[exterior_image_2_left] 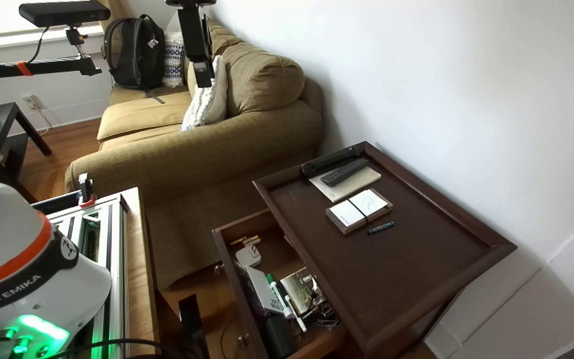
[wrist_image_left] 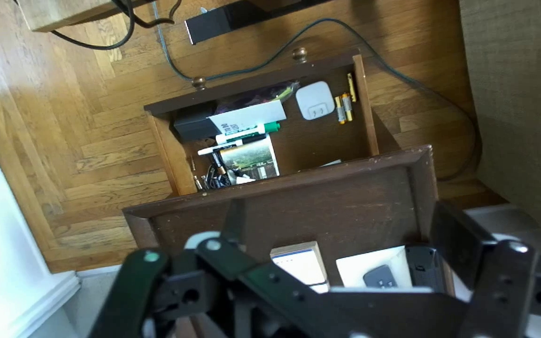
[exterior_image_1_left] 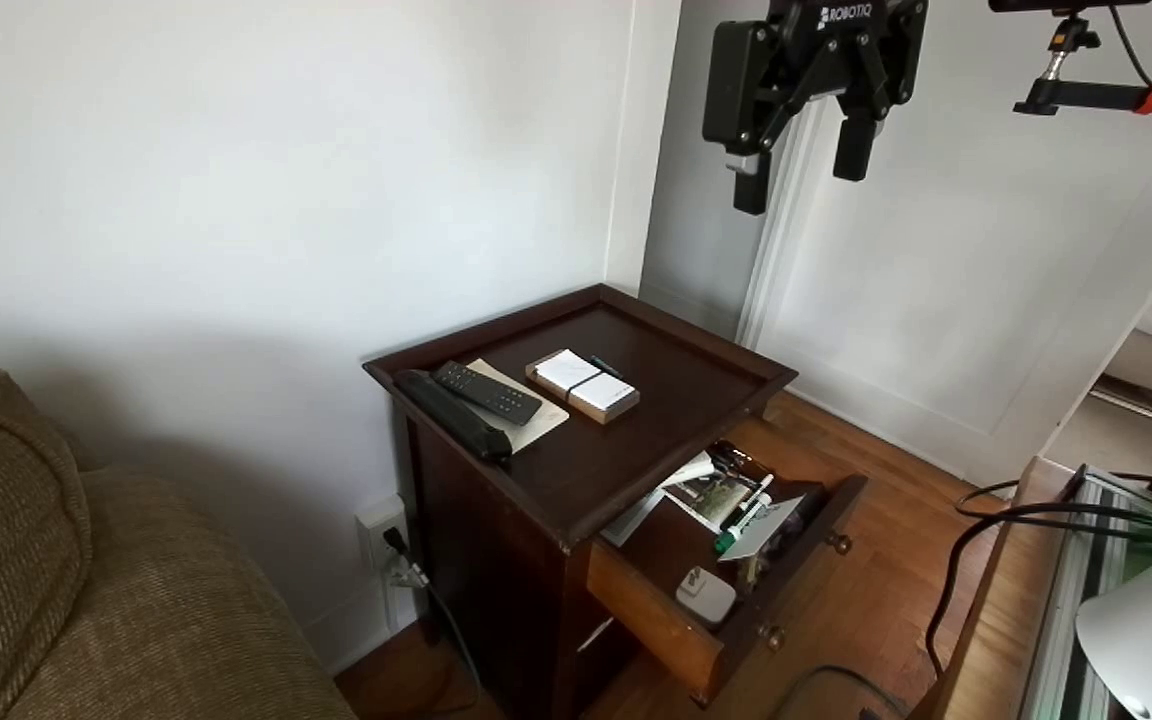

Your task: Put the crayon in the first top drawer

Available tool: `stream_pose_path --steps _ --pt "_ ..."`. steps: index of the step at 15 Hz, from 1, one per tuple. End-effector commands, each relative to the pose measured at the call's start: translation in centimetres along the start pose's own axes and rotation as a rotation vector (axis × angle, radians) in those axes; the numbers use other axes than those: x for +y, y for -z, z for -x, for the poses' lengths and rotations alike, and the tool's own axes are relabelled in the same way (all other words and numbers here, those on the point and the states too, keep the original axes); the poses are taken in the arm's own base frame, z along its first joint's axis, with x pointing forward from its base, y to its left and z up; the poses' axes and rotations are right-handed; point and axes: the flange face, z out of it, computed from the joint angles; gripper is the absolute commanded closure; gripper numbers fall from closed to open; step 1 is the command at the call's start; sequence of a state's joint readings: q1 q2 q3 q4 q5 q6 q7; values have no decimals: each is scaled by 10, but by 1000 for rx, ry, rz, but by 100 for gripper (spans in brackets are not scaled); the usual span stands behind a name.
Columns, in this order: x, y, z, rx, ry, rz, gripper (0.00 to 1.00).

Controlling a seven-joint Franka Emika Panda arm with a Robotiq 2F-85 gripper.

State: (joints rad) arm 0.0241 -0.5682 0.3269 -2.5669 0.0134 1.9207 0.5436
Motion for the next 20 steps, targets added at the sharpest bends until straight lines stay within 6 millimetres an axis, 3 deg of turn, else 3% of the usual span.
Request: stream_pose_path --steps 1,5,10,16,17,20 --pt "33 -19 -34 -2 -110 -11 0" --pt "57 -48 -70 27 -145 -20 0" --pt "65 -90 -103 100 -97 -5 0" --pt "84 -135 -123 135 -81 8 0" --pt "76 -120 -119 129 -75 3 0" --pt "84 -132 -123 121 -85 1 0"
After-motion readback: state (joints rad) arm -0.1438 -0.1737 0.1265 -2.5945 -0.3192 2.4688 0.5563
